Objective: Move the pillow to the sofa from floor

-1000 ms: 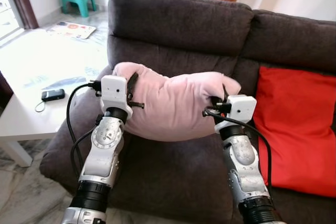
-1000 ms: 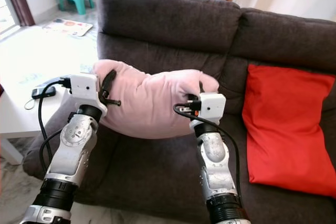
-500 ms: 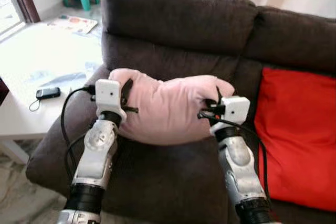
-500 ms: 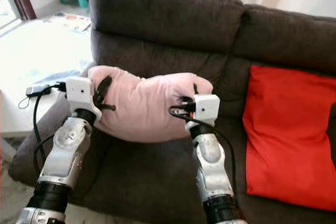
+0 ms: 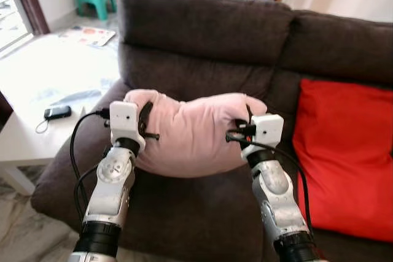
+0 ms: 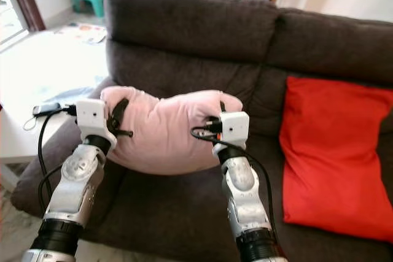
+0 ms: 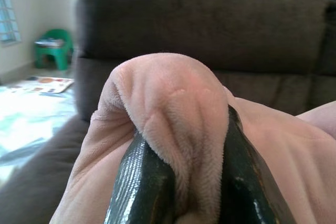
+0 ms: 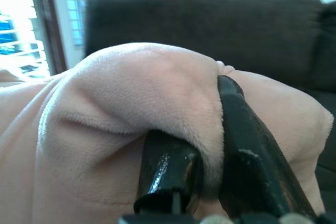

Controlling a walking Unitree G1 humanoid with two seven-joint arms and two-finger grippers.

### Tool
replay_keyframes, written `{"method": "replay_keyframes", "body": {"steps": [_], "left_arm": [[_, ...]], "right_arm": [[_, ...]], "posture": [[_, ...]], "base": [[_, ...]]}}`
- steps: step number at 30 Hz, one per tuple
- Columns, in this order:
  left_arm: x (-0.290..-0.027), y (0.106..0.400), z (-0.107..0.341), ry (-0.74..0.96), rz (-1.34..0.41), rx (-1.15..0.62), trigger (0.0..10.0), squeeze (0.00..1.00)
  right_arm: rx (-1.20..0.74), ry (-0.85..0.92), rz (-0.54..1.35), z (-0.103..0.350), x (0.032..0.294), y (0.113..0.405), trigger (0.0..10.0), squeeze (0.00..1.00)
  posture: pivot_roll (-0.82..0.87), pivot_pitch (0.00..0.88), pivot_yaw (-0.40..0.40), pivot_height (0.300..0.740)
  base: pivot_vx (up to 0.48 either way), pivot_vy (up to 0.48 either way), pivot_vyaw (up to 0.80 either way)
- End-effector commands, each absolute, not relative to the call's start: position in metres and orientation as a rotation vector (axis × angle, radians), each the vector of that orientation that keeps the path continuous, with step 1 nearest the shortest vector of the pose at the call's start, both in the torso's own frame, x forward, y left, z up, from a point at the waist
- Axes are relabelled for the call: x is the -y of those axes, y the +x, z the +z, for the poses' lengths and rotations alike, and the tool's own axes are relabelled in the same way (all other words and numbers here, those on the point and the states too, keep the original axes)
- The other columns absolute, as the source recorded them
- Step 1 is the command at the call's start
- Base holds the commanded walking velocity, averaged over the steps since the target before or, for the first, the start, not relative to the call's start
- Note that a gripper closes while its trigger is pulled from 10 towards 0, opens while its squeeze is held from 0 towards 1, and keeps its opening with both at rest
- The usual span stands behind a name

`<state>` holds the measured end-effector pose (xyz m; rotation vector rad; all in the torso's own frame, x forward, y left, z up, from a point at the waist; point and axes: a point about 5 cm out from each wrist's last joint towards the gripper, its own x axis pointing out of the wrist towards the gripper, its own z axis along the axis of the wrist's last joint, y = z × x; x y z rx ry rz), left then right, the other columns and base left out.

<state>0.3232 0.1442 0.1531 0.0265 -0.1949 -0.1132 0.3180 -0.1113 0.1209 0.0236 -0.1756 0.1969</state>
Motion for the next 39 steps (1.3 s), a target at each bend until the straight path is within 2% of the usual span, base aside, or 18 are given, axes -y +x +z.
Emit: {"method": "replay_keyframes", "body": {"steps": [1, 13, 29, 39], "left_arm": [[-0.130, 0.324, 0.160, 0.019, -0.185, 0.219, 10.0, 0.00], [-0.131, 0.323, 0.159, 0.019, -0.183, 0.221, 10.0, 0.00], [-0.126, 0.323, 0.157, 0.024, -0.218, 0.203, 10.0, 0.00], [-0.104, 0.320, 0.172, -0.091, -0.412, 0.202, 10.0, 0.00]], "right_arm": [[0.234, 0.004, 0.222, 0.136, 0.103, 0.322, 10.0, 0.00], [0.192, -0.012, 0.194, 0.130, 0.105, 0.324, 10.0, 0.00], [0.161, -0.035, 0.214, 0.124, 0.100, 0.325, 10.0, 0.00], [0.156, -0.067, 0.237, 0.128, 0.094, 0.339, 10.0, 0.00]], "posture": [[0.01, 0.012, -0.094, 0.740], [0.01, 0.016, -0.092, 0.740], [0.02, 0.016, -0.091, 0.740], [0.01, 0.010, -0.088, 0.740]], "base": [[0.000, 0.375, 0.00], [0.000, 0.379, -0.13], [0.000, 0.000, 0.00], [0.000, 0.000, 0.00]]}}
